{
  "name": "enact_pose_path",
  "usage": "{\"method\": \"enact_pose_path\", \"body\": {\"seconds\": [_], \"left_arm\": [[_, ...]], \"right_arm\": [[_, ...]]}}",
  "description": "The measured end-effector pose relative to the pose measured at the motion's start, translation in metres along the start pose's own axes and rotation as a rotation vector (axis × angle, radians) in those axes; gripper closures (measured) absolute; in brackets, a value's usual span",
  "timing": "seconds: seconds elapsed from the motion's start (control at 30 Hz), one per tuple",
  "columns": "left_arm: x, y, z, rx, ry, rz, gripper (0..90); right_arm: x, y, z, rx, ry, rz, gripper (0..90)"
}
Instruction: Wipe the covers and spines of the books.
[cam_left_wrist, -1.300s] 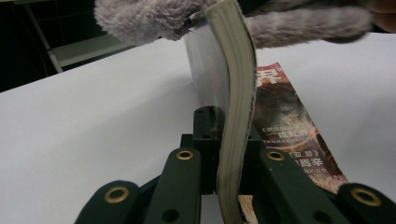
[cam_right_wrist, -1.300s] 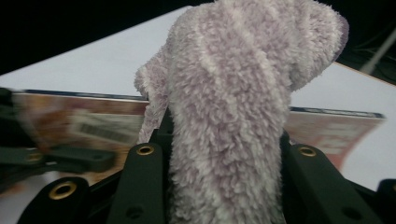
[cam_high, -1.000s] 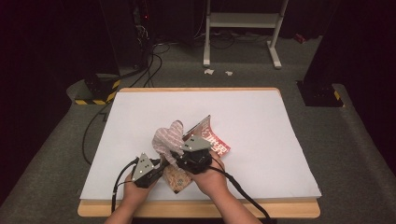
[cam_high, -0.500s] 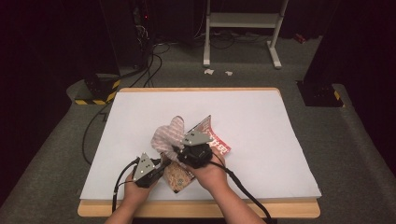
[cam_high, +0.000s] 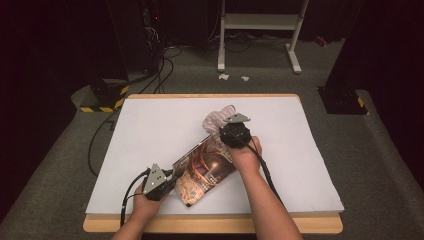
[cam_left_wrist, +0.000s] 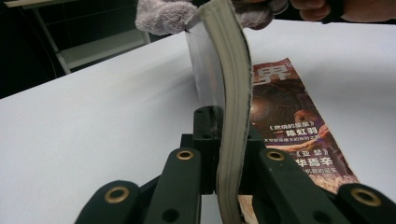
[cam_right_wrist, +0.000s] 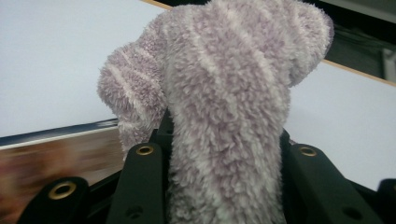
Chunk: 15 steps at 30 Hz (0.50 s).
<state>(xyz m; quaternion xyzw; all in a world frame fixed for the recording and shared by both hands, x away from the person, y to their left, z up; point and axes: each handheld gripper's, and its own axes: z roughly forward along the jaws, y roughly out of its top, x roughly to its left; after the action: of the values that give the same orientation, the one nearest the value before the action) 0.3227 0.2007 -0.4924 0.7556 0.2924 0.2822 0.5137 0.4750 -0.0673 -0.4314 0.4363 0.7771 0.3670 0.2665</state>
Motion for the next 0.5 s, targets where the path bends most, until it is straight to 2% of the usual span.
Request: {"method": "enact_pose_path", "body": {"seconds": [0.1, 0.2, 0.3, 0.5], "left_arm": [[0.000, -0.001, 0.000, -0.001, 0.002, 0.017, 83.3], [0.001, -0.001, 0.001, -0.003, 0.001, 0.011, 83.3], [0.001, -0.001, 0.001, 0.003, 0.005, 0.011, 83.2], [0.000, -0.001, 0.002, 0.006, 0.011, 0.011, 83.3]], "right_arm": [[-0.013, -0.002, 0.008, 0.000, -0.008, 0.041, 62.6], [-0.012, -0.001, 0.007, -0.007, 0.013, 0.053, 62.7], [0.003, -0.001, 0.000, -0.020, 0.053, 0.016, 62.8], [0.050, -0.008, -0.034, -0.095, 0.192, -0.073, 62.7]]}}
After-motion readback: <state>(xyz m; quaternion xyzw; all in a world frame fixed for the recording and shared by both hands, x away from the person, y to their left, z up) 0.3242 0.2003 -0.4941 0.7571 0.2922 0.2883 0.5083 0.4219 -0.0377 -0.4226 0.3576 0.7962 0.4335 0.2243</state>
